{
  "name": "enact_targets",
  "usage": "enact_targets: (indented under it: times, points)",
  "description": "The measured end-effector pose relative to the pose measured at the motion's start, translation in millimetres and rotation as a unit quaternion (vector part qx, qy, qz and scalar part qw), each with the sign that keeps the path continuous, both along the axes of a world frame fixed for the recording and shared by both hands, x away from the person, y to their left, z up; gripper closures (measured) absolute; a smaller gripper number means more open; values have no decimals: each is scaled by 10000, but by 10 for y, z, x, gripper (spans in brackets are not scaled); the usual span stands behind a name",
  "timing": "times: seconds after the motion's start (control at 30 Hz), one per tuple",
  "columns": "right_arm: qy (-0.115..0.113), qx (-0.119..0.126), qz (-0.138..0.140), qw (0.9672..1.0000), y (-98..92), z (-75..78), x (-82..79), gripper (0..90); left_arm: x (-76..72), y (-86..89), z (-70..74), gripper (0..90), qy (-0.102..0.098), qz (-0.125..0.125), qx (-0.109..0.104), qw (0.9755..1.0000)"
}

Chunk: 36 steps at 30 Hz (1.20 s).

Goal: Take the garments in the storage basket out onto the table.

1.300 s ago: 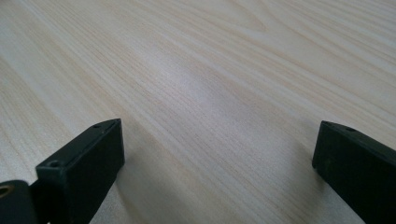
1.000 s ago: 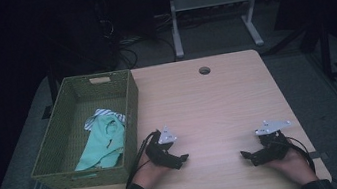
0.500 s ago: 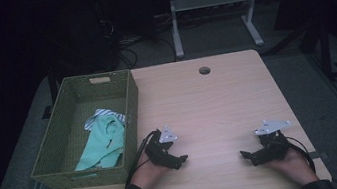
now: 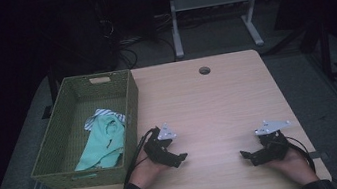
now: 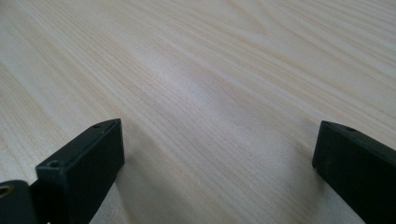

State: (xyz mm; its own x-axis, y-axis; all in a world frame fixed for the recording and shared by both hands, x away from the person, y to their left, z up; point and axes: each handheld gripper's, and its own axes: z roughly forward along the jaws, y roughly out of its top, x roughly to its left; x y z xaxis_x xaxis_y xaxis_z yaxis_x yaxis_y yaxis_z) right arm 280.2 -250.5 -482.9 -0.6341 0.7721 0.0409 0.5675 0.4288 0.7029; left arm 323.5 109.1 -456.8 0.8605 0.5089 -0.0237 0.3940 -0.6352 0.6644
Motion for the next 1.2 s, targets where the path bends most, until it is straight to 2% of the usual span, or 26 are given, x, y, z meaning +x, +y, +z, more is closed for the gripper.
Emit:
enact_targets:
  times: [0.5,1.2]
  points:
    - [3,-9,5,10000,-1,1,0,17,11,19,91,135,84,-11,-146,9999]
    - [3,-3,-2,10000,1,1,2,17,4,25,267,135,28,9,-128,9999]
